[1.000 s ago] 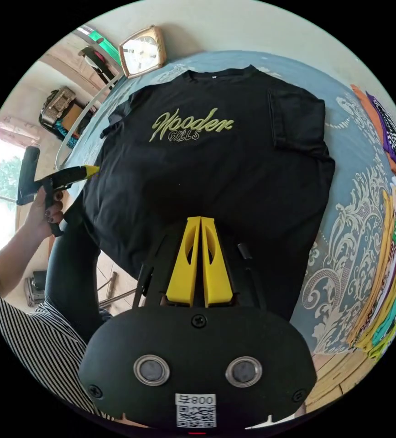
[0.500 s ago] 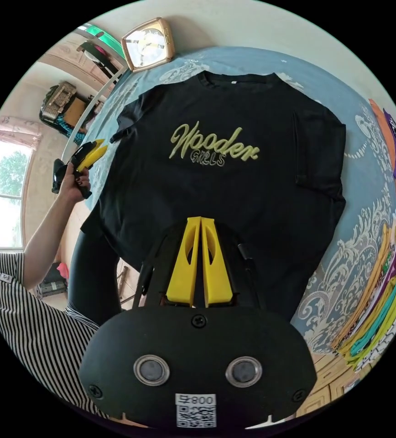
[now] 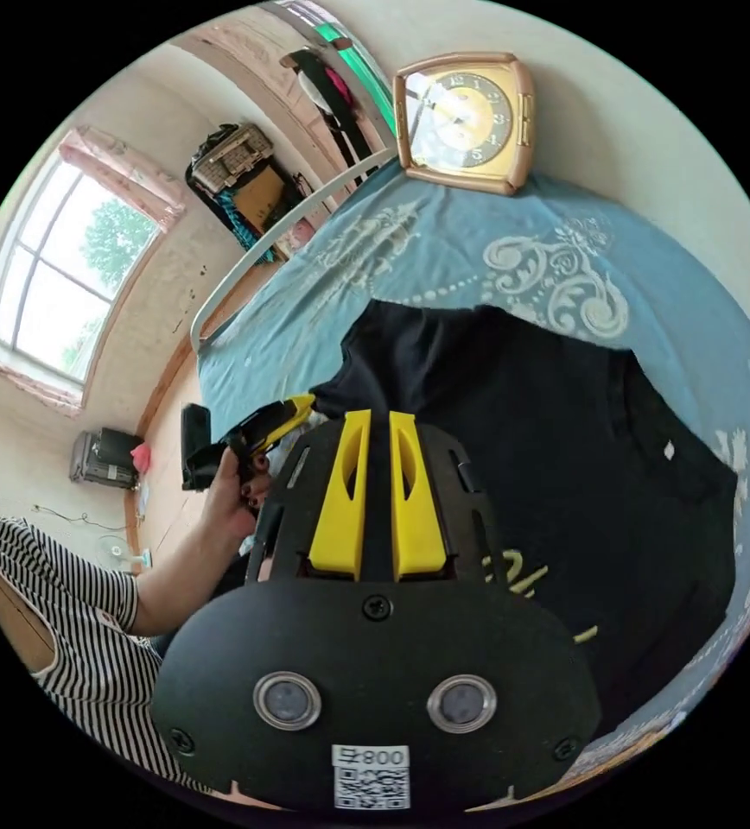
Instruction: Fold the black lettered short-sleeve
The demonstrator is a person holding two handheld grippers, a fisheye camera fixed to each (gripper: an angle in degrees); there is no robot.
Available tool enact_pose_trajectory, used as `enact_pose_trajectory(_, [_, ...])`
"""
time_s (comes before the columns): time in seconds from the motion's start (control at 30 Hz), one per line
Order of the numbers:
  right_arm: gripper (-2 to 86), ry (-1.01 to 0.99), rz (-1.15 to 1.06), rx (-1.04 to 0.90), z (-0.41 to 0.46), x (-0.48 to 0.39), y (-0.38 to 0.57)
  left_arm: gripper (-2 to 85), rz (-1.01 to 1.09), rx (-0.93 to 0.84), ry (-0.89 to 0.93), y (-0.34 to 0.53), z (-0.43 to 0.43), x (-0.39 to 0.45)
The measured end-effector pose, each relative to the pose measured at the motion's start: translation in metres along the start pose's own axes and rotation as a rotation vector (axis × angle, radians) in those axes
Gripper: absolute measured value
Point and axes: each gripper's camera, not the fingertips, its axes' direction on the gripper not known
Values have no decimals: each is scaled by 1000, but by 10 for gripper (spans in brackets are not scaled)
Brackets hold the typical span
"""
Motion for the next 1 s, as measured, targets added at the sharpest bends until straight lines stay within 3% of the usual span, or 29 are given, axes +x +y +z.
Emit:
enact_pose_trajectory(0.3, [87, 121, -87, -120, 79, -59, -208, 22, 74, -41, 34, -19, -20, -37])
enact_pose_trajectory(0.67, [47, 366, -72, -206, 118, -99, -324, 22, 186, -138, 40, -29, -14, -46])
enact_pose_trajectory(0.87, [14, 363, -75, -233, 115, -101, -386, 21, 231, -125, 39, -29, -9, -42])
enact_pose_trajectory(1.0, [8, 211, -70, -191, 92, -95, -425, 20, 318, -93, 67, -27, -5, -30])
